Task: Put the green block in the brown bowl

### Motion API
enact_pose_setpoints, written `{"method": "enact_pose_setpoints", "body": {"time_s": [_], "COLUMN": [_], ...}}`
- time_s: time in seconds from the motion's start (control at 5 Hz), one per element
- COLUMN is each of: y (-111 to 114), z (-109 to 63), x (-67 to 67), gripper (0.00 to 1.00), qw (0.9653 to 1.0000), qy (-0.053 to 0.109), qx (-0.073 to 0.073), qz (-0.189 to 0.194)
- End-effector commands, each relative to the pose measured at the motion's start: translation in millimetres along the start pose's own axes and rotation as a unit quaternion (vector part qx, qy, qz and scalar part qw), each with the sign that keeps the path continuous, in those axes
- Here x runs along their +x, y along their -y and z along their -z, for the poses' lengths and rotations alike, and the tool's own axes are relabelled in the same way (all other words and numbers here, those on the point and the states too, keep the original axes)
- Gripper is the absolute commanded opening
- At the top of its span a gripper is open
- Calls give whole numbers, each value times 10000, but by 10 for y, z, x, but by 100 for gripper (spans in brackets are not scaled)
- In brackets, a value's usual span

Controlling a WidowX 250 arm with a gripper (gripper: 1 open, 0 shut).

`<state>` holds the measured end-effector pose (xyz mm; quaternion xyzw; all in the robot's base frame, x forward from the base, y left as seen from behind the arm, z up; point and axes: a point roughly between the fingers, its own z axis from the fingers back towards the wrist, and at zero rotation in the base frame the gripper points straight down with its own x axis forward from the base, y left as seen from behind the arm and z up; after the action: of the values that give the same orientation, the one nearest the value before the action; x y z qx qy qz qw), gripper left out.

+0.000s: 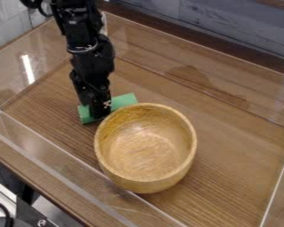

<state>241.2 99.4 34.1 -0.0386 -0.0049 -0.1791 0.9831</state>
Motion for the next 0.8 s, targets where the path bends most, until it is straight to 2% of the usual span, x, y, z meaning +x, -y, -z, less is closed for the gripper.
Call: {"method": "enact_pose_setpoints", "body": {"time_s": [0.0, 0.4, 0.6], "y": [7, 52, 53], "z": [-122, -287, -311], "x": [28, 36, 44], "gripper": [0, 0, 100], "qw": [9999, 9994, 9994], "qy": [59, 11, 5], "qx": [7, -106, -127], "qz": [-102, -321, -316]}}
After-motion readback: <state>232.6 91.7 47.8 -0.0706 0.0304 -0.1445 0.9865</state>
